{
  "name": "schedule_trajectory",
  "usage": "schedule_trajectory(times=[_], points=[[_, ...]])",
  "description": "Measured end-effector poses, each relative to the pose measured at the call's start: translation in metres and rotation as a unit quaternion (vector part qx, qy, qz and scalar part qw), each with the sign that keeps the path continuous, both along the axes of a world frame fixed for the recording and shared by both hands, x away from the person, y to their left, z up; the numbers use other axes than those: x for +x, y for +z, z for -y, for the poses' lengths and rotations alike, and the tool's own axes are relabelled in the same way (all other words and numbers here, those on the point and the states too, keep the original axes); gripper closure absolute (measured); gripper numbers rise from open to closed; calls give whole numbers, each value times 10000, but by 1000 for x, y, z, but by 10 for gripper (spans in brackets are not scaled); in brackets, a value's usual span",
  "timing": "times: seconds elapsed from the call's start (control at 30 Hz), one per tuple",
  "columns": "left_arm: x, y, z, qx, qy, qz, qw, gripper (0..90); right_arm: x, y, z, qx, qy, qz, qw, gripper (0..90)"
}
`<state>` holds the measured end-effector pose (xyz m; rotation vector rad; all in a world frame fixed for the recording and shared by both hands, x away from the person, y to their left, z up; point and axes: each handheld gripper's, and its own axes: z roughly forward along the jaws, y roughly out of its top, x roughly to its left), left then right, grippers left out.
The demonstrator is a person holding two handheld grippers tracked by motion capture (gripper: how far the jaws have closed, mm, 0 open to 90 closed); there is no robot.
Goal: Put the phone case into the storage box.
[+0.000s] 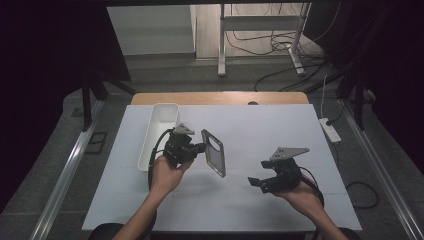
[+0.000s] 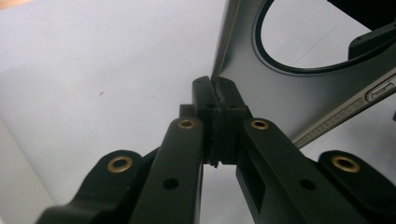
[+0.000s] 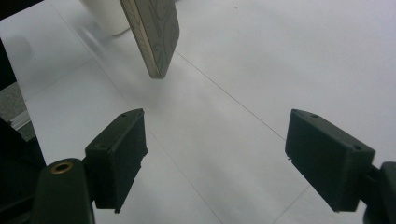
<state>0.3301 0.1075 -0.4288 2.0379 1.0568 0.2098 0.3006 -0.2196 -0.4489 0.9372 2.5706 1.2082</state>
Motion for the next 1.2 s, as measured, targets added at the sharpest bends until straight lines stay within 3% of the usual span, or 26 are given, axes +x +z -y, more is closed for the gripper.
schedule_trajectory(times=[0.33, 0.67, 0.73, 1.2], points=[[7, 5, -5, 71, 49, 27, 10000, 889, -3, 2, 15, 35, -131, -27, 9999, 155], [14, 12, -10, 145, 92, 48, 9998, 889, -9, 0, 33, -125, -275, -30, 9995, 111], [16, 13, -11, 162, 101, 42, 9998, 889, -10, 0, 37, -120, -269, -127, 9995, 114], [27, 22, -22, 123, 262, 13, 9996, 889, -16, -4, 59, -225, -543, -106, 9982, 34]])
